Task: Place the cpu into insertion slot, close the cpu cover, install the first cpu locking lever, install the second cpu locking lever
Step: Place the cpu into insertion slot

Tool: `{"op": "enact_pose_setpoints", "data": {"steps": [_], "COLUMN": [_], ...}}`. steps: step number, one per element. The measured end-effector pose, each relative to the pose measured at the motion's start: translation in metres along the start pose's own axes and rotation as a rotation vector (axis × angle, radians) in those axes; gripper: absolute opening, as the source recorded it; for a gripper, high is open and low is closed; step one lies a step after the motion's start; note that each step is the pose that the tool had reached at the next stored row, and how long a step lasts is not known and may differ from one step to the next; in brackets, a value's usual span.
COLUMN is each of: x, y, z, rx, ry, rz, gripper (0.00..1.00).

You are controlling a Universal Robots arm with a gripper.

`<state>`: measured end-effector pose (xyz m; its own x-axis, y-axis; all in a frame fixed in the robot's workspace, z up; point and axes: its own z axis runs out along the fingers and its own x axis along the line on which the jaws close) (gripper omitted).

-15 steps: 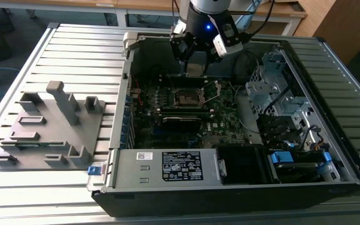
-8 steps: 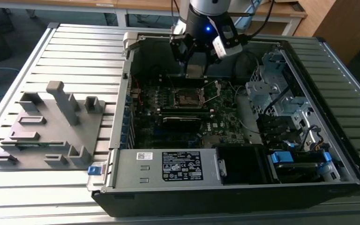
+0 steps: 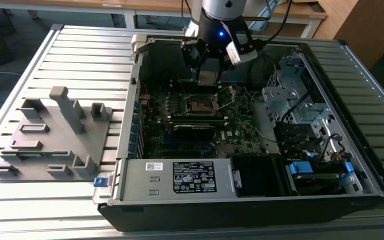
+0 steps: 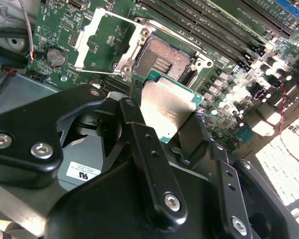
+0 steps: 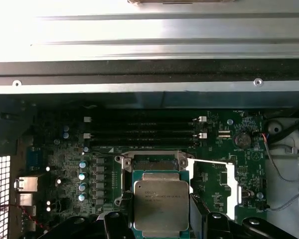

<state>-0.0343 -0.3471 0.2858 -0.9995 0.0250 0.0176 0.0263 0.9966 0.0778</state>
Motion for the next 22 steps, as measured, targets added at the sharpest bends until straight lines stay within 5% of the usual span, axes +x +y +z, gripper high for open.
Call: {"op": "enact_pose_setpoints", "data": {"steps": [22], "x": [-0.0001], "y": [-0.0006], "z": [0.0083], "rx": [0.0001], "ry": [0.0000], "rz": [0.000], "gripper": [0.54]}}
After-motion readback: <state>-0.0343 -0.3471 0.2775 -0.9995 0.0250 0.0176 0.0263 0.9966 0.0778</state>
